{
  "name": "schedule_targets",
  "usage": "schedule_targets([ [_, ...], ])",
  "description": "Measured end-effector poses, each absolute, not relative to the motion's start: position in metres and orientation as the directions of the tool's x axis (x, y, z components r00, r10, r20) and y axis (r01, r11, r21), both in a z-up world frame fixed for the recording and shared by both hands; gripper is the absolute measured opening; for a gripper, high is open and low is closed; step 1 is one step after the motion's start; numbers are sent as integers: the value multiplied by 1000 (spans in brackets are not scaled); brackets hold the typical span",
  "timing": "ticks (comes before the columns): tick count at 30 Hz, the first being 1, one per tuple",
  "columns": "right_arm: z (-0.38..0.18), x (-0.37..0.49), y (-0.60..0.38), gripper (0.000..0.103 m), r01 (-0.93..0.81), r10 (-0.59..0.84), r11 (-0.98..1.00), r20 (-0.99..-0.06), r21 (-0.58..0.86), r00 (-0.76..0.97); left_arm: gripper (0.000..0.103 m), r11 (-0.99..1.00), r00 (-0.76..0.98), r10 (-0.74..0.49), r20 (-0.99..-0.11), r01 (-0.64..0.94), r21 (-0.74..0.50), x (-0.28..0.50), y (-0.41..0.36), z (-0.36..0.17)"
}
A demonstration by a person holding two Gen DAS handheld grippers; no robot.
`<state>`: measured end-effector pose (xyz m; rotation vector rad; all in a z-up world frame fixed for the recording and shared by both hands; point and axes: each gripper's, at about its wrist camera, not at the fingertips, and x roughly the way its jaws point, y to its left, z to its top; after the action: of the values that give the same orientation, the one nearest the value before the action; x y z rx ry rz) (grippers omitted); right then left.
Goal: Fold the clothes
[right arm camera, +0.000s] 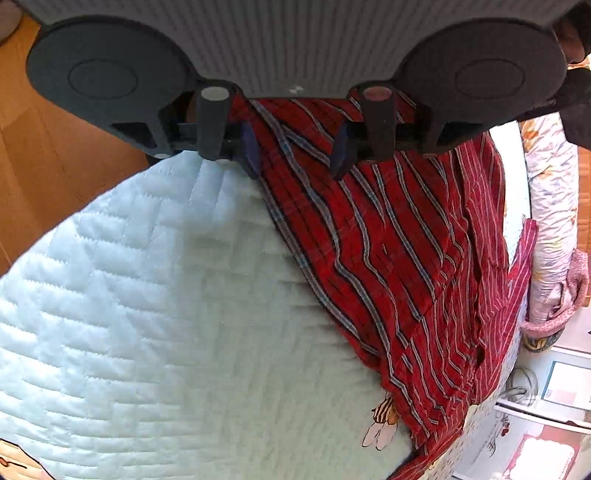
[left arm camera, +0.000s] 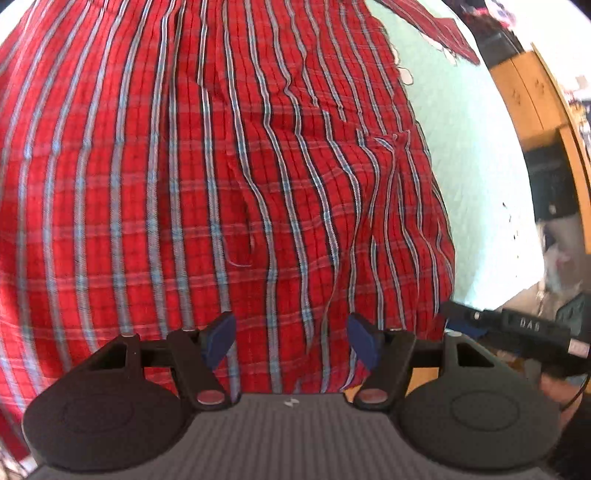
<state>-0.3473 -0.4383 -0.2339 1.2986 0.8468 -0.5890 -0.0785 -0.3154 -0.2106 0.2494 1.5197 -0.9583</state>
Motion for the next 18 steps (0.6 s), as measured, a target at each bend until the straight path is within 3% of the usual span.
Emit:
schedule_targets([
  [2, -237, -352, -443, 27, 781, 99, 188, -803, 595, 588, 69, 660, -211, -370, -905, 626, -416, -79, -316, -219],
  [11, -241, -364, -448, 29, 752, 144, 195, -777, 630, 613, 65, 650, -238, -466, -852, 561, -512, -65, -316, -233],
  [12, -242, -365, -448, 28, 750, 144, 194, -774, 633, 616, 58, 642, -245, -474, -846, 561, -523, -63, -316, -235],
  [14, -242, -366, -448, 25, 746, 146, 197, -771, 636, 620, 24, 625, -259, -489, -833, 562, -542, -62, -315, -237],
  [15, -242, -366, -448, 16, 744, 147, 201, -771, 637, 620, 10, 618, -262, -495, -828, 563, -548, -62, -314, -237],
  [18, -240, -367, -448, 4, 741, 142, 216, -771, 636, 621, 4, 603, -255, -506, -824, 577, -550, -68, -309, -231],
])
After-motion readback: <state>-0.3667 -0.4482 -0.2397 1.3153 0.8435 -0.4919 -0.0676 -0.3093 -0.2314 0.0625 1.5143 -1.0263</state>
